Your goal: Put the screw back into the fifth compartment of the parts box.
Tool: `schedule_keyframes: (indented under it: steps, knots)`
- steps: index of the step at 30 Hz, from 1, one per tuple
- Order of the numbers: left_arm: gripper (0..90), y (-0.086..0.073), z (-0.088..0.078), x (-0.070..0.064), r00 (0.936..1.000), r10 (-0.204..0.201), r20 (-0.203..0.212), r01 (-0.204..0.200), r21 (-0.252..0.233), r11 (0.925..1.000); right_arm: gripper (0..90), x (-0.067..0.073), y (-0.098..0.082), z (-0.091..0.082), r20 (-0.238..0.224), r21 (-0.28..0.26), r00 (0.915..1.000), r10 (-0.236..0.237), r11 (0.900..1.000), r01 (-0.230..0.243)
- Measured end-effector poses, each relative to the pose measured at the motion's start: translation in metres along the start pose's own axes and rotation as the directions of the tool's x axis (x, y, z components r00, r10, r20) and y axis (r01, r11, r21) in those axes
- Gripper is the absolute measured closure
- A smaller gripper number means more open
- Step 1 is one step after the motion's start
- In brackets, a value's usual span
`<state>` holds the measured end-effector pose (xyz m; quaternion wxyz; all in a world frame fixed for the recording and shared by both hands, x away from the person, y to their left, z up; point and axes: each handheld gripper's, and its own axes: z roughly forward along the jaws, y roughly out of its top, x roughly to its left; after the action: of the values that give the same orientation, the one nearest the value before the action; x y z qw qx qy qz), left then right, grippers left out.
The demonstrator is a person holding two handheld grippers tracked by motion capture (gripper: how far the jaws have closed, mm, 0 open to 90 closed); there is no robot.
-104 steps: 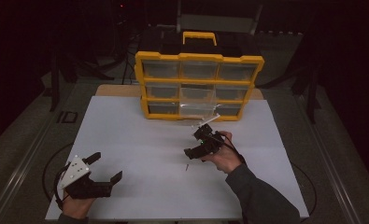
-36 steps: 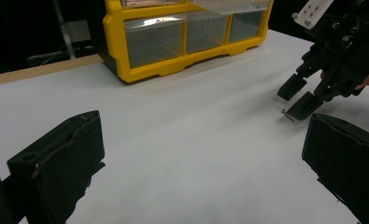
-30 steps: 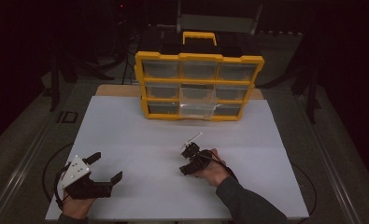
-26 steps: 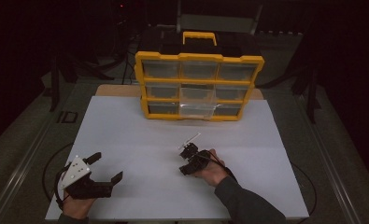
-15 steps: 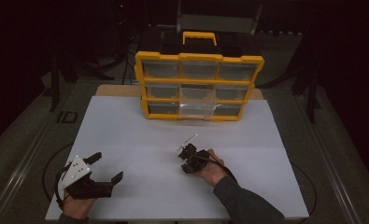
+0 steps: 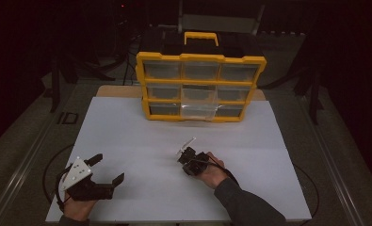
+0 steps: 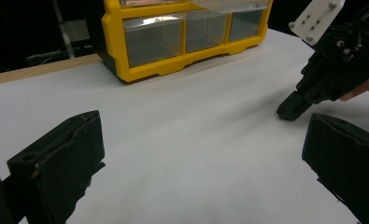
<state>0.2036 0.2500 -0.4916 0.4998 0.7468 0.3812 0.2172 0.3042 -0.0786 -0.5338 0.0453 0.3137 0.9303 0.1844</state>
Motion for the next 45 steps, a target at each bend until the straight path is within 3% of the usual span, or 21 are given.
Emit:
schedule_keyframes:
  steps: [20, 45]
  knots:
    - [0.1, 0.000, -0.001, 0.001, 1.0000, -0.001, -0.003, 0.001, -0.002, 1.0000, 87.5, -0.004, 0.002, -0.001, -0.030, 0.009, 0.9995, 0.007, 1.000, -0.007]
    - [0.0, 0.000, -0.001, 0.001, 1.0000, 0.001, -0.003, -0.001, 0.000, 1.0000, 87.5, -0.009, 0.010, -0.034, -0.023, -0.040, 0.9997, 0.003, 0.999, -0.004]
